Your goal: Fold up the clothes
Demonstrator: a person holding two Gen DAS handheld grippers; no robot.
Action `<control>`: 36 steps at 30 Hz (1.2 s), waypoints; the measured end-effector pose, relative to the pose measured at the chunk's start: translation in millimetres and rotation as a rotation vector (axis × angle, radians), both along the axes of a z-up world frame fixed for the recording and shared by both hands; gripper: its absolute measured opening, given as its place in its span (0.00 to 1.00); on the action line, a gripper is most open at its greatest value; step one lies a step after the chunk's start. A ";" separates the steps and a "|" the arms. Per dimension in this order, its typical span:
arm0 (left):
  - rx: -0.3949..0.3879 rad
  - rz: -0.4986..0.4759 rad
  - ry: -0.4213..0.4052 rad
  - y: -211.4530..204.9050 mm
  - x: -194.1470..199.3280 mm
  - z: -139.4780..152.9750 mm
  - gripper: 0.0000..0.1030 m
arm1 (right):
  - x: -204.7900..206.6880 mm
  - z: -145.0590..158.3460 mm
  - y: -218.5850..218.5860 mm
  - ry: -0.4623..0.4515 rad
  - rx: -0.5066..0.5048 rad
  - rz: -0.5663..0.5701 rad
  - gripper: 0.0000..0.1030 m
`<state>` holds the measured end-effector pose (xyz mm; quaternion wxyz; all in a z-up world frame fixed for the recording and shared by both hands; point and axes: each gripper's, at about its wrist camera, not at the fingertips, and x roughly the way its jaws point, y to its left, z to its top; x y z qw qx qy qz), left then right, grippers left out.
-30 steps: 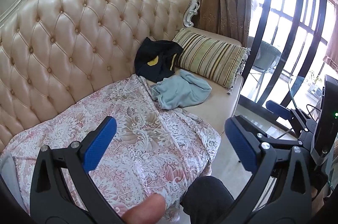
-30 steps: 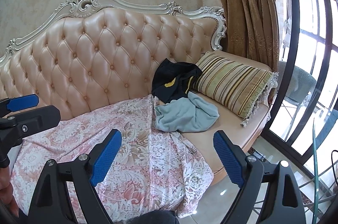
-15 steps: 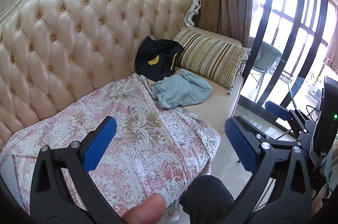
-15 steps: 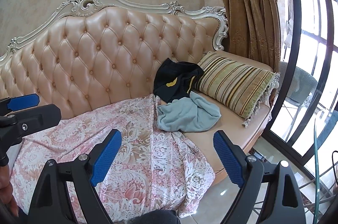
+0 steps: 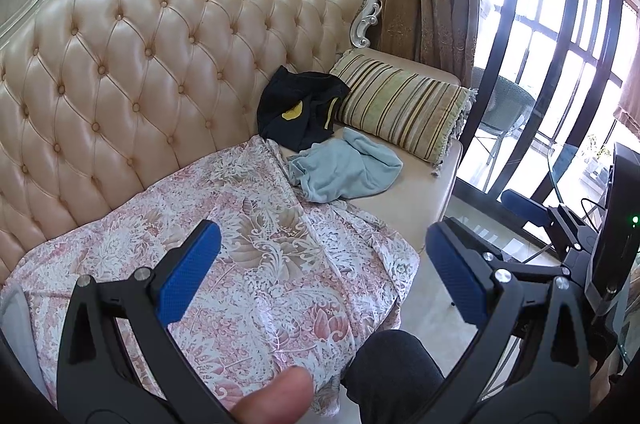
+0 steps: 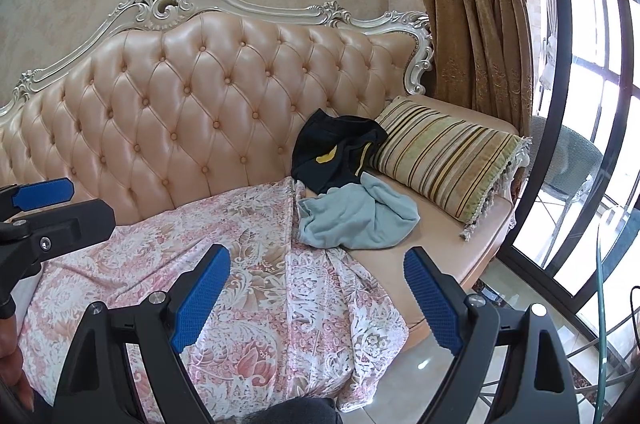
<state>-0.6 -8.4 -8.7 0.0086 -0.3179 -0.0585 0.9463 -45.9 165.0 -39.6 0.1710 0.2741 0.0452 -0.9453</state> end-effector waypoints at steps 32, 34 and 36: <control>0.211 -0.123 -0.481 -8.3 -434.9 -261.9 0.77 | -123.8 -137.5 80.7 -0.142 -0.154 -0.095 0.87; 0.223 -0.221 -0.563 10.1 -445.1 -272.5 0.66 | -125.7 -145.4 81.3 -0.153 -0.150 -0.092 0.87; 0.159 -0.294 -0.639 34.4 -449.1 -276.8 0.14 | -128.1 -152.5 82.4 -0.168 -0.151 -0.096 0.87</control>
